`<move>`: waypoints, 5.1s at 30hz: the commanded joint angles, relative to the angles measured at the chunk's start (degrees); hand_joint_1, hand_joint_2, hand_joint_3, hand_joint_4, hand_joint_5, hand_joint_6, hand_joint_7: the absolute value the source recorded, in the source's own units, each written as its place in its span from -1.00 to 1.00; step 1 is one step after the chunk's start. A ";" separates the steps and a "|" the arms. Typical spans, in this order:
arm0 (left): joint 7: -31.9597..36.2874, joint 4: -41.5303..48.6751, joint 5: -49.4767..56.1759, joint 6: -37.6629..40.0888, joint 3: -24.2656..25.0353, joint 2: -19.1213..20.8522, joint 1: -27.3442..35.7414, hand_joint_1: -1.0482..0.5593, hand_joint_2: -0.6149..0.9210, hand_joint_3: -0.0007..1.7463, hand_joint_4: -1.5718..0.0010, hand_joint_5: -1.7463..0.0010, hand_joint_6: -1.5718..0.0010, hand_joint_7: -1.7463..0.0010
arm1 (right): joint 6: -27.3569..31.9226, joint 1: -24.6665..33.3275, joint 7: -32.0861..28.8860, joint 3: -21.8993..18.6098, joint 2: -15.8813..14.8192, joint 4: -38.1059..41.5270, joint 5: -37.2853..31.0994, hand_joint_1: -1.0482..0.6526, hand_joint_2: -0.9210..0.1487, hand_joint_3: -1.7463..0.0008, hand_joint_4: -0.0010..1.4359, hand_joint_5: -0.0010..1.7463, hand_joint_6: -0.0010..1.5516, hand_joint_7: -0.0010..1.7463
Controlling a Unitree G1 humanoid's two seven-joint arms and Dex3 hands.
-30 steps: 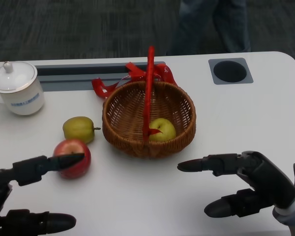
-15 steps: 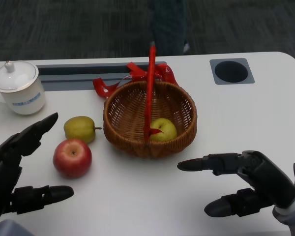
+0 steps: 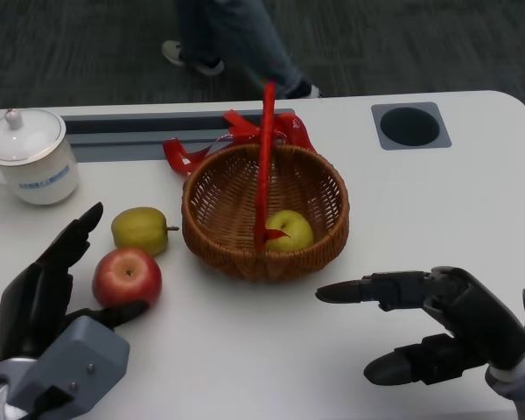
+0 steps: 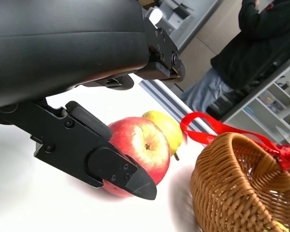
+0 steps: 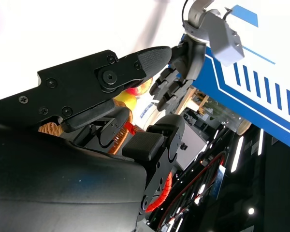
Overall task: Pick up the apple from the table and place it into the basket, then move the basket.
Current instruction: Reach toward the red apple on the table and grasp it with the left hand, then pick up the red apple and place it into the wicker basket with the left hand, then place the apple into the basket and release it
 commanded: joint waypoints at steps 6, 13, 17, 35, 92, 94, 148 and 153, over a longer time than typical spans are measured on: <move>2.87 8.40 -2.44 2.24 -2.76 -1.04 -4.72 -0.37 0.72 -1.00 0.53 0.99 0.57 1.00 | -0.64 0.38 -0.68 -0.51 -0.47 -1.41 0.59 -0.39 -0.82 1.00 0.12 -1.00 -0.10 -1.00; 3.95 15.35 -4.87 4.46 -3.10 -2.44 -8.56 -0.38 0.73 -1.00 0.54 0.99 0.59 1.00 | -0.59 0.95 -0.69 -0.30 -0.55 -2.20 0.88 -0.39 -0.83 1.00 0.12 -1.00 -0.11 -1.00; 4.51 18.33 -6.89 6.01 -2.73 -3.44 -9.76 -0.37 0.75 -0.99 0.45 0.96 0.50 0.97 | -0.31 1.43 -0.76 -0.23 -0.57 -2.89 0.98 -0.39 -0.83 1.00 0.12 -1.00 -0.10 -1.00; 5.36 17.72 -14.87 1.41 -0.34 -5.19 -6.54 0.15 0.85 -0.99 -0.48 0.94 -0.39 0.94 | -0.18 1.97 -0.53 0.11 -0.48 -3.64 1.55 -0.39 -0.84 1.00 0.13 -1.00 -0.11 -1.00; -16.20 -11.35 -22.24 5.85 -0.65 -6.58 -15.10 0.10 0.83 -1.00 -0.57 0.96 -0.47 0.99 | 0.37 3.19 0.01 0.17 0.29 -4.44 2.29 -0.36 -0.84 1.00 0.15 -1.00 -0.10 -1.00; -16.14 -6.21 -22.26 4.49 -0.42 -6.65 -18.01 0.10 0.83 -1.00 -0.58 0.96 -0.47 0.99 | 0.25 3.24 0.03 0.15 0.27 -4.37 2.30 -0.36 -0.84 1.00 0.14 -1.00 -0.10 -1.00; -32.40 22.55 -15.20 -8.35 -9.06 -0.13 -32.95 -0.62 0.81 -0.99 1.00 1.00 1.00 1.00 | 0.77 3.33 -1.82 -0.82 -0.77 -5.97 1.29 -0.39 -0.87 1.00 0.11 -1.00 -0.13 -1.00; -33.00 16.55 -18.96 -11.27 -6.55 -0.06 -29.21 -0.65 0.83 -0.99 0.97 0.99 0.93 0.98 | -0.50 0.85 -2.55 -2.41 -2.30 -5.38 0.58 -0.38 -0.86 1.00 0.08 -1.00 -0.17 -1.00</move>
